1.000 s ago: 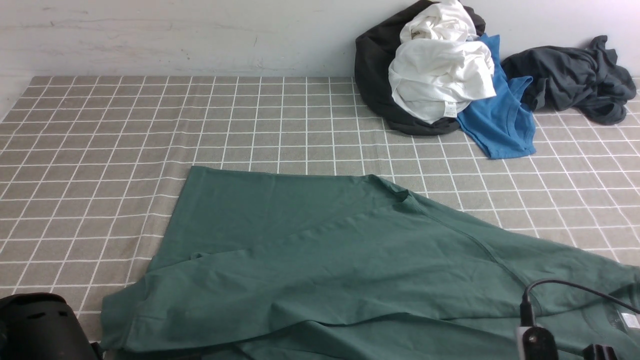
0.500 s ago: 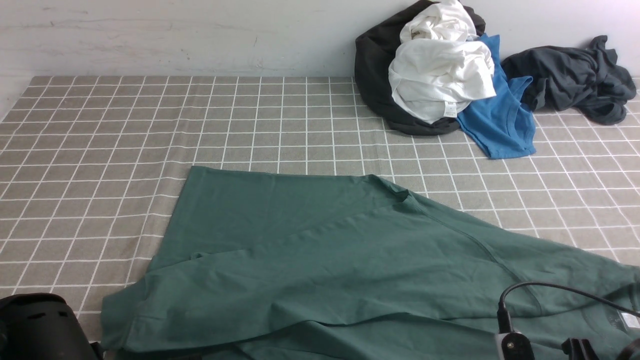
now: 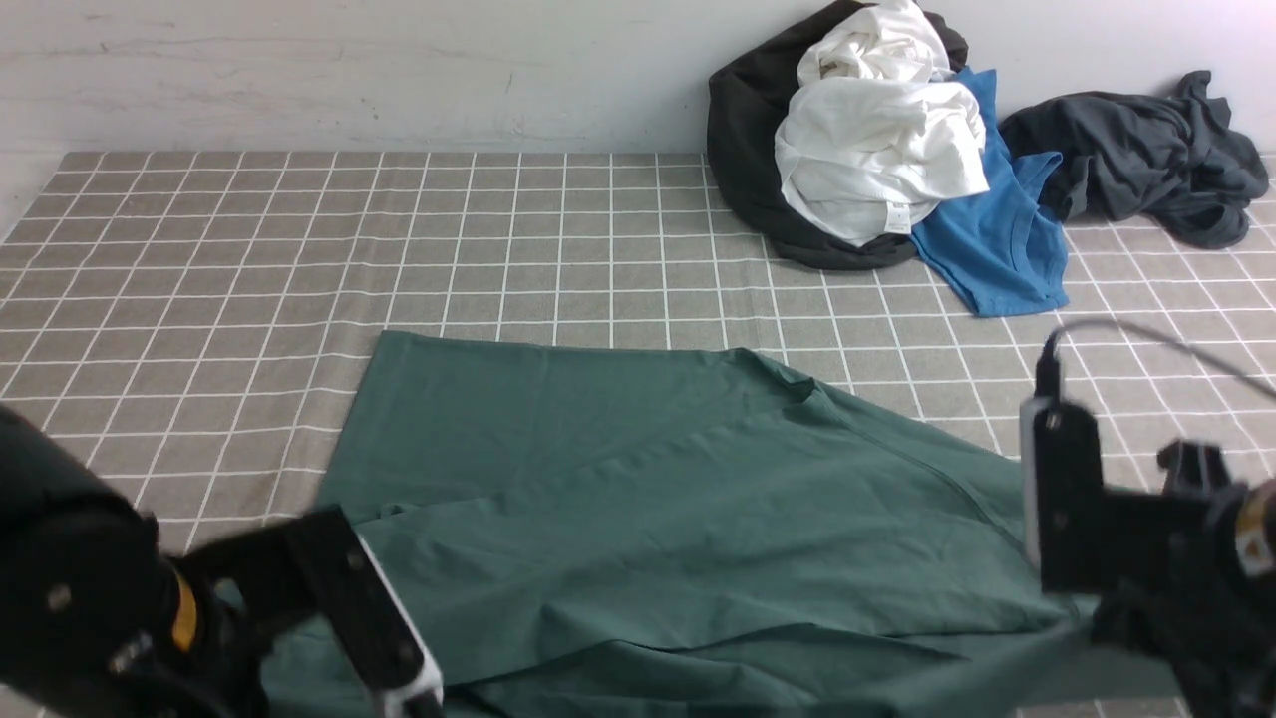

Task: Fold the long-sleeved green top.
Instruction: Use both arms to drag the lower edge of the fabric forward and fold it over the upper edge

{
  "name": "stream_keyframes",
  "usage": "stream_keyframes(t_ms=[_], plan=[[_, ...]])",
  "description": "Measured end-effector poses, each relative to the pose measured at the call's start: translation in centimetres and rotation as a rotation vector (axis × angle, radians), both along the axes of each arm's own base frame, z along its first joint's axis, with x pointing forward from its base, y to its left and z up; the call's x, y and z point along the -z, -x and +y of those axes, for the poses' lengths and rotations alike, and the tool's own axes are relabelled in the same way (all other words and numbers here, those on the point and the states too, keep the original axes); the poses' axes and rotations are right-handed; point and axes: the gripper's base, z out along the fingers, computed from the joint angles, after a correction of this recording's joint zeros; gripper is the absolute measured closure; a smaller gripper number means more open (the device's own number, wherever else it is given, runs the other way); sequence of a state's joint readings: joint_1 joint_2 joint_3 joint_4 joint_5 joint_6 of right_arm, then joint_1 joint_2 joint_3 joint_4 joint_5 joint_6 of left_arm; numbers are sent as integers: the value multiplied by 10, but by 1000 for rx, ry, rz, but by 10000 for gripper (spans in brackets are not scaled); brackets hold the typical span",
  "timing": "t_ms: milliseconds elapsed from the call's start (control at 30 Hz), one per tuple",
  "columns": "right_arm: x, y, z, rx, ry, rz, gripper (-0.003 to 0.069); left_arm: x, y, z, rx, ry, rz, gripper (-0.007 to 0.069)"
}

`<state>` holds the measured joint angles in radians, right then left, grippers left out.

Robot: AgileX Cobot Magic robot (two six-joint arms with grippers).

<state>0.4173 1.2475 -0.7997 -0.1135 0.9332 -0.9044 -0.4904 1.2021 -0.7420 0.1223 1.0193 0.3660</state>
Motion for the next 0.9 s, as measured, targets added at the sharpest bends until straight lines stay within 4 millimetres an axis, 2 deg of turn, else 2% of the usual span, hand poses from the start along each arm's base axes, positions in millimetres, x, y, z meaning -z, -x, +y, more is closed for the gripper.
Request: stream_keyframes(t_ms=[33, 67, 133, 200, 300, 333, 367, 400, 433, 500, 533, 600, 700, 767, 833, 900], plan=[[-11, -16, -5, 50, -31, -20, 651, -15, -16, 6, -18, 20, -49, 611], [-13, -18, -6, 56, -36, -23, 651, -18, -18, 5, -12, 23, -58, 611], [-28, -45, -11, 108, -90, -45, 651, -40, -48, 11, -22, 52, -128, 611], [-32, -72, -16, 144, -134, -23, 651, -55, -77, 15, -25, 68, -170, 611], [-31, -98, -17, 157, -160, 3, 651, -63, -110, 17, -31, 79, -192, 611], [-29, -112, -18, 171, -178, 20, 651, -64, -131, 17, -34, 79, -199, 610], [-28, -118, -18, 179, -185, 25, 651, -64, -137, 17, -35, 78, -201, 610], [-23, -135, -18, 193, -197, 36, 651, -60, -164, 17, -42, 74, -200, 610], [-22, -139, -18, 196, -200, 39, 651, -55, -168, 17, -44, 71, -189, 610], [-10, -163, -17, 208, -204, 55, 651, -45, -200, 16, -52, 66, -185, 610], [-9, -164, -17, 208, -203, 57, 651, -42, -204, 15, -51, 64, -181, 610], [7, -183, -16, 218, -201, 74, 651, -23, -229, 13, -48, 44, -159, 608], [27, -201, -17, 250, -206, 80, 651, 1, -249, 10, -44, 21, -127, 607], [33, -206, -17, 264, -211, 78, 650, 8, -254, 11, -45, 16, -119, 601], [49, -216, -18, 303, -222, 72, 634, 25, -265, 11, -48, 13, -110, 573], [59, -222, -20, 334, -232, 60, 604, 34, -271, 12, -48, 9, -120, 536]])
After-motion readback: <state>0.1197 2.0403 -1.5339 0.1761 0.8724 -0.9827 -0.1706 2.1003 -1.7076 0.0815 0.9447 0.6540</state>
